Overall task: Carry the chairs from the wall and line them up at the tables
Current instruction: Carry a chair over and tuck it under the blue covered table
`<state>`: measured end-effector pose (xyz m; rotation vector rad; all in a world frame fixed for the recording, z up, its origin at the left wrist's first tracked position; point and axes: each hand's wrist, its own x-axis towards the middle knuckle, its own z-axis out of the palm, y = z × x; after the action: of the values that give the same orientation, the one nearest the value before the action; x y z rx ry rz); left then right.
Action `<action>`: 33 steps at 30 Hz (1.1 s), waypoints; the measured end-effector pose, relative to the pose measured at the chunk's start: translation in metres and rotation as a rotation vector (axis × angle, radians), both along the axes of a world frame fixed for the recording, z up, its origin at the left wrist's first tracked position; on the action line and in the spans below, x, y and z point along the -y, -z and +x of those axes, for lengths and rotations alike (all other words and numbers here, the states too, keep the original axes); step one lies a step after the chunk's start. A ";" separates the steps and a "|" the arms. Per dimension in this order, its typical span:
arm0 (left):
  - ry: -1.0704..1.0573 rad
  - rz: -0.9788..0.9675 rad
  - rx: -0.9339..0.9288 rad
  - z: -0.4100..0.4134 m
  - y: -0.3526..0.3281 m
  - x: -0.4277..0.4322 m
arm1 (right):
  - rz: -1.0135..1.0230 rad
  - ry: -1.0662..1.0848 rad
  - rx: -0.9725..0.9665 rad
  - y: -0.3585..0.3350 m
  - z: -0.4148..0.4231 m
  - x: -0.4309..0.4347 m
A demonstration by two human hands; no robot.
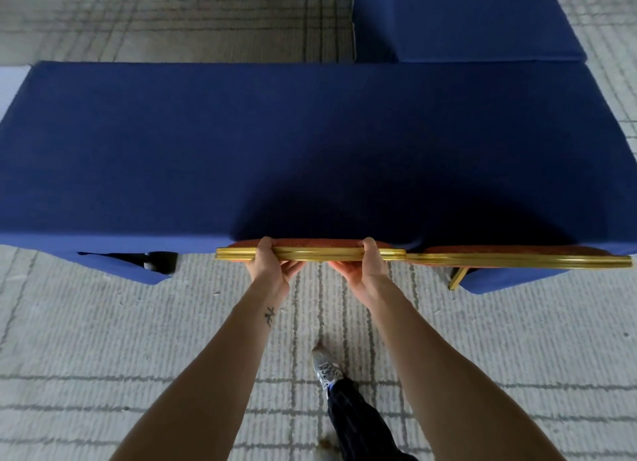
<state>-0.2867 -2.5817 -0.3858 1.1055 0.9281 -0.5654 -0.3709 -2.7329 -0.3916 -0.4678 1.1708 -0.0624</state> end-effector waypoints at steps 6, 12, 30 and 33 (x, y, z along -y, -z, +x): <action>0.075 -0.058 0.024 -0.011 -0.011 -0.006 | 0.038 0.022 0.051 -0.008 -0.005 -0.009; 0.136 -0.194 -0.006 -0.024 -0.029 -0.023 | -0.032 -0.464 0.073 -0.022 -0.013 -0.039; -0.526 -0.119 0.251 -0.106 -0.071 -0.331 | 0.028 -1.240 0.207 -0.064 0.033 -0.339; -0.651 -0.115 0.287 -0.155 -0.080 -0.393 | 0.039 -1.348 0.241 -0.081 0.007 -0.409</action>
<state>-0.4417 -2.1892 -0.3059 0.6968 0.9233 0.0743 -0.3642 -2.3235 -0.3101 -1.0928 0.4406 1.0332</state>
